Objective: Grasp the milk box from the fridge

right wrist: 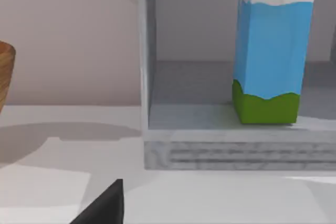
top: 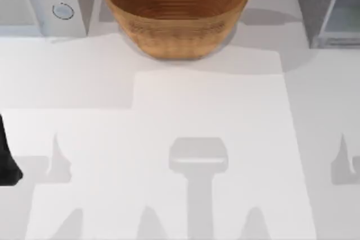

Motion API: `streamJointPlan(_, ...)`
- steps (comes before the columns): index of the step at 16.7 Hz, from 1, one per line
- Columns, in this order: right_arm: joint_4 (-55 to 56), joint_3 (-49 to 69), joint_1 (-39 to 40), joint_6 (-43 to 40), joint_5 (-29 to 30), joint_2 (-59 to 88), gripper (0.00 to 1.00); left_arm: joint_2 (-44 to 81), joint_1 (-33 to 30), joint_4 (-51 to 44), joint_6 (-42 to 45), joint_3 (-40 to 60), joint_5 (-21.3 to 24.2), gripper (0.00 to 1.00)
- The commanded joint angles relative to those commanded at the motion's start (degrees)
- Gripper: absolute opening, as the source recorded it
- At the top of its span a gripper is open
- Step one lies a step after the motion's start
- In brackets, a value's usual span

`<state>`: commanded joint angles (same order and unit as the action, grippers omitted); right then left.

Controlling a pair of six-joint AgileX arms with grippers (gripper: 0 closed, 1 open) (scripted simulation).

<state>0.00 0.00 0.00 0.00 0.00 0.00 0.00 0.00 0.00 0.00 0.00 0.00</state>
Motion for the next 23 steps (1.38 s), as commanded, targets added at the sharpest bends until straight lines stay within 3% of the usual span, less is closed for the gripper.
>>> streamJointPlan(4, 1.80, 0.37, -0.63, 0.01, -0.72, 1.77, 1.00, 0.00, 0.00, 0.00, 0.00, 0.00, 0.00, 1.00)
streamJointPlan(7, 9.04, 1.64, -3.16, 0.05, -3.28, 8.91, 1.00, 0.00, 0.00, 0.00, 0.00, 0.00, 0.00, 1.00)
streamJointPlan(23, 80.15, 8.29, -26.60, 1.12, -25.61, 90.91, 1.00, 0.00, 0.00, 0.00, 0.00, 0.00, 0.00, 1.00)
